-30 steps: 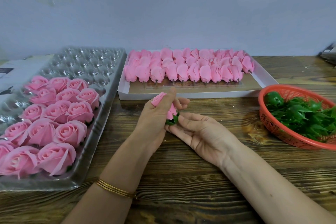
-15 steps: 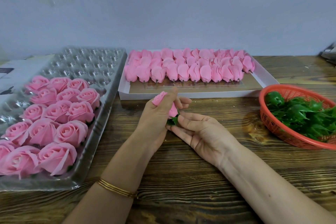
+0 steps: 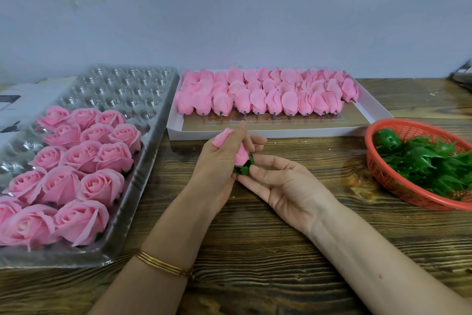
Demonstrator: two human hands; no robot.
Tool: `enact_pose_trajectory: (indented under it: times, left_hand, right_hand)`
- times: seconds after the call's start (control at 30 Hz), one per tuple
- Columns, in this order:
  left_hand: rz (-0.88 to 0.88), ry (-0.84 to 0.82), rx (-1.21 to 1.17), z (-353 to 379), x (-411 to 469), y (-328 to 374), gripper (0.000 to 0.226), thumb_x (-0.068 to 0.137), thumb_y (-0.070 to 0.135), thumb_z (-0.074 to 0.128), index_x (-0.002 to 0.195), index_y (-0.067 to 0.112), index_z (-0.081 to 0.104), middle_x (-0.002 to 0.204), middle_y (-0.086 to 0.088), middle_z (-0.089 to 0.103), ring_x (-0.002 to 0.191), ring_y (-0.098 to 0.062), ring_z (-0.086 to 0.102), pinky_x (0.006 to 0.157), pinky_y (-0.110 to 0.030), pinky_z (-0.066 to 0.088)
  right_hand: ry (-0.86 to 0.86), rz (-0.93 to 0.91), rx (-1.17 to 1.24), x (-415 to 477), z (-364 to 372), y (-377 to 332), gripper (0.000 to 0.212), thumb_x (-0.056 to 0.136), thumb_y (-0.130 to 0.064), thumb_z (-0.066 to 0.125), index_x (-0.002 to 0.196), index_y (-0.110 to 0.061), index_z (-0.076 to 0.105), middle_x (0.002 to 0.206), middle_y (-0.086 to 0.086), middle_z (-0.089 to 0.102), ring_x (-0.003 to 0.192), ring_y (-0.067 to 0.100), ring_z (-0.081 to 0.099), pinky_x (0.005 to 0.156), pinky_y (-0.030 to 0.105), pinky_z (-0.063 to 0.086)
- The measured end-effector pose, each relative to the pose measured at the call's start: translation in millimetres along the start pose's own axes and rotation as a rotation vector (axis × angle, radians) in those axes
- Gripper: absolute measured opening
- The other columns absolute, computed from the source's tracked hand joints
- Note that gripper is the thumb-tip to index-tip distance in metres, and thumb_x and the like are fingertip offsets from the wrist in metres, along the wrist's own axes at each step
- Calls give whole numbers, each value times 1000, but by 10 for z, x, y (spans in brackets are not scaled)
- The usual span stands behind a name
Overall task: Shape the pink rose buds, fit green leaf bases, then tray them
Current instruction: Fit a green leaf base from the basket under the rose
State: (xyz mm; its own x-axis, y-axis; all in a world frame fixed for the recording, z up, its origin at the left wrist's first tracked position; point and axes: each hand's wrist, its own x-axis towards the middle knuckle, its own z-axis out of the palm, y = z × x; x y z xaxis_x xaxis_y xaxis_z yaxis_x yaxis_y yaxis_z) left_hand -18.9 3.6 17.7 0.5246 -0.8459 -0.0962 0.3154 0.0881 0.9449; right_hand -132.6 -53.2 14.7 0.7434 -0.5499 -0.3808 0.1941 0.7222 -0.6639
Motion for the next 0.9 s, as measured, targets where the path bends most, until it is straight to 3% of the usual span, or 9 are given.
enact_pose_trajectory:
  times: [0.13,0.27,0.47,0.77,0.9]
  left_hand:
    - [2,-3,3,8,-4,0,44,100,31,51,58,16,55,90,-2,73,91,-12,69,87,-34,51]
    - [4,-17,7,9,-17,6,44,100,33,51,60,14,55,92,-1,74,92,-11,70,80,-29,54]
    - [-8,-17,20,1,-22,11,44,98,35,51,59,16,55,94,0,74,94,-11,69,87,-35,51]
    - [8,5,22,-6,-33,34,43,99,32,50,60,16,55,93,0,74,91,-10,68,82,-33,48]
    - [17,-1,4,-5,-30,31,42,99,32,51,61,15,56,92,-1,74,95,-13,67,93,-38,50]
  right_hand:
    - [26,-46,-65,1,5,11,39,65,14,64,103,9,66,88,20,72,80,24,73,77,29,60]
    - [45,-90,-76,2,7,28,34,77,21,59,109,11,65,82,18,71,78,23,72,79,30,60]
    - [64,-118,-184,-19,12,30,27,77,15,64,100,2,70,77,16,73,73,23,73,68,27,61]
    - [78,-106,-105,-22,9,13,32,73,15,65,104,15,65,88,26,72,74,28,73,69,29,61]
    - [54,-74,-101,-35,9,5,42,68,9,67,109,16,63,102,30,70,80,31,73,73,30,61]
